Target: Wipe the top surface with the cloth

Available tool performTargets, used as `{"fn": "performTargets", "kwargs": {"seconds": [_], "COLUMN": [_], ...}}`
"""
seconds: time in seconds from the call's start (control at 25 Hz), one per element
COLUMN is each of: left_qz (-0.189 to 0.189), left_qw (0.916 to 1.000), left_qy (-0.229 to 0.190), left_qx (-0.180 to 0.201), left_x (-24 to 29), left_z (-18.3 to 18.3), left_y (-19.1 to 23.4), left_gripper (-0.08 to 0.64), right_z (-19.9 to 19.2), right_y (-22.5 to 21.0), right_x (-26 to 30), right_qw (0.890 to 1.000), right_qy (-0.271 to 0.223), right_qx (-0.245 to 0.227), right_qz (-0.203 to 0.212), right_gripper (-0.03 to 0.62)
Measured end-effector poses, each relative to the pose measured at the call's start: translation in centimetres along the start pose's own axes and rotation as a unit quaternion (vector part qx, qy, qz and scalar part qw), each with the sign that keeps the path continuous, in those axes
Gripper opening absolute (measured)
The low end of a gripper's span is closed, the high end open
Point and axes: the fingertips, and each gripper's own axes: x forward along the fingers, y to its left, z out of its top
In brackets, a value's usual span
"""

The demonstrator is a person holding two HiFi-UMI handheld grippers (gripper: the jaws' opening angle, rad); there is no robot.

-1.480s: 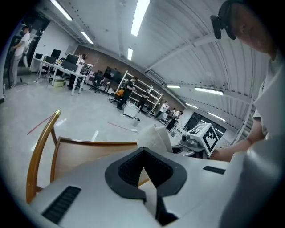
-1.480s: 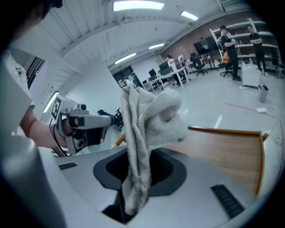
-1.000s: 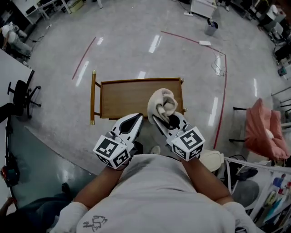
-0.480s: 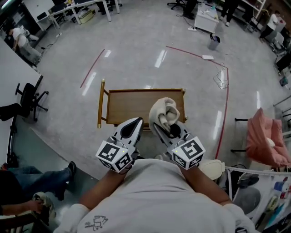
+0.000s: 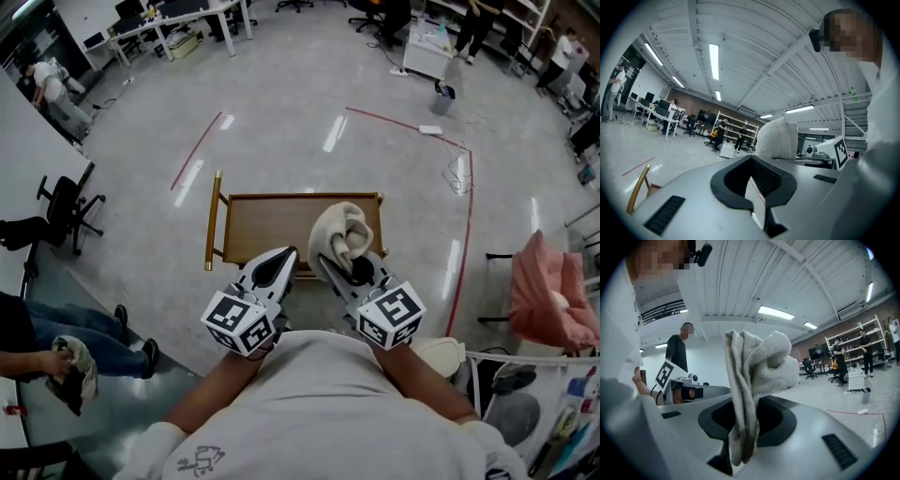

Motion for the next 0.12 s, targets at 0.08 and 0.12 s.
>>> {"fn": "performTargets", "kwargs": {"seconds": [0.08, 0.12], "left_qz": [0.000, 0.000], "left_qw": [1.0000, 1.0000], "left_qy": [-0.001, -0.001], "left_qx": [0.001, 0.001], "left_x": [-0.05, -0.08], "left_z": [-0.04, -0.08], "left_y": [-0.41, -0.63], "left_gripper": [0.007, 0.008], "right_z": [0.07, 0.10], "right_y": [0.15, 0.23], "right_x": [-0.38, -0.58], "right_qw": [1.000, 1.000], "right_qy": [-0.001, -0.001], "right_qx": [-0.001, -0.002], "right_qz": [0.001, 0.001], "right_gripper": [0.101, 0.101]}}
